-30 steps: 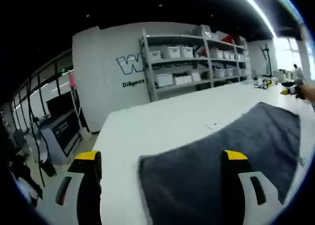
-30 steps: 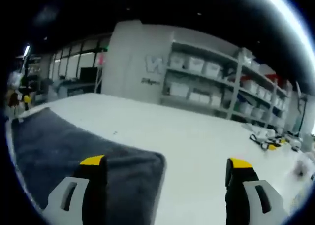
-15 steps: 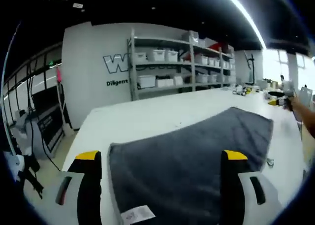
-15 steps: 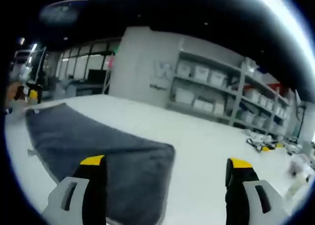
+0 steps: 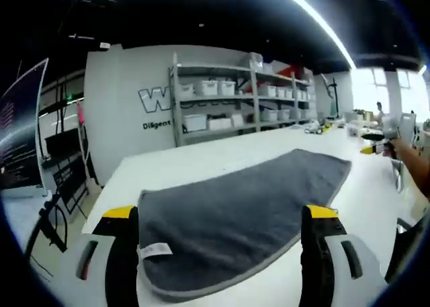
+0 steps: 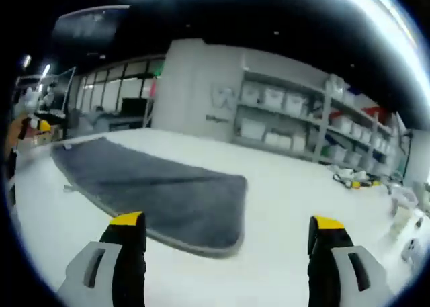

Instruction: Open the folded towel by lifting each exposed corner and separating the folded layers until the towel lies flat within the target outline without major curled edges

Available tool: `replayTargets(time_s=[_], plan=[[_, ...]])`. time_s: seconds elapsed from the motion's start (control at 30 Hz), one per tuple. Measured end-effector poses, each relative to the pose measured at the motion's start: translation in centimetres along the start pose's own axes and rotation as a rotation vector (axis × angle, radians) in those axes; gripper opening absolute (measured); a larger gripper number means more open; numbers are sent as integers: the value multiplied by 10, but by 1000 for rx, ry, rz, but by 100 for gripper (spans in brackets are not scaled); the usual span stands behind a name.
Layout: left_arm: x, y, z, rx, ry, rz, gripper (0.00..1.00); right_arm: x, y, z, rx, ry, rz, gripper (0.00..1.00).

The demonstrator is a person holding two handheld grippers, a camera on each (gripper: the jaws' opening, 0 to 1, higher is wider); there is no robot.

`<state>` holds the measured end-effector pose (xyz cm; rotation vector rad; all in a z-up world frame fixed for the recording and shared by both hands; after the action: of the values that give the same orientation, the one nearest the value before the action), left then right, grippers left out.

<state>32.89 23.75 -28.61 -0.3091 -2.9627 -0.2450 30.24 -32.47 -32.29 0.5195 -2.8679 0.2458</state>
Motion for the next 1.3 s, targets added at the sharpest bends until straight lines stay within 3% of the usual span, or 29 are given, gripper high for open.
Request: replayTargets(time_s=[0.1, 0.23, 0.37, 0.47, 0.6, 0.83, 1.03, 1.3], plan=[[-3, 1, 1, -20, -2, -6, 100, 15, 14, 3, 0, -18, -7, 100], [16, -7, 4, 14, -14, 9, 100, 38, 29, 0, -9, -45, -23, 100], [30, -16, 5, -8, -9, 13, 100, 57, 45, -10, 16, -52, -51, 100], [45, -18, 1, 17, -37, 18, 100, 73, 54, -14, 19, -59, -52, 100], [59, -19, -4, 30, -60, 39, 100, 85, 56, -16, -18, -107, -55, 100], [61, -10, -11, 13, -86, 1, 100, 81, 37, -5, -48, -92, -24, 100], [53, -15, -11, 7, -74, 21, 100, 72, 39, -6, -42, -74, -35, 100], [59, -18, -15, 21, -101, 38, 100, 72, 45, -18, -39, -111, -43, 100]])
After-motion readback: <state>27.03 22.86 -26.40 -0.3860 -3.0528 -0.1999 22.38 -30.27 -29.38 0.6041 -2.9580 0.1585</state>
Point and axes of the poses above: the point that each gripper's makers call its tool centre point, and the gripper's own axes: x roughly backward along the fingers, y roughly to its left, z roughly out of its underside, the point moved 6 cm from there along x, roughly backward along the fingers, and after that the axes turned 13 degrees about -z, right-handed, at the moved point
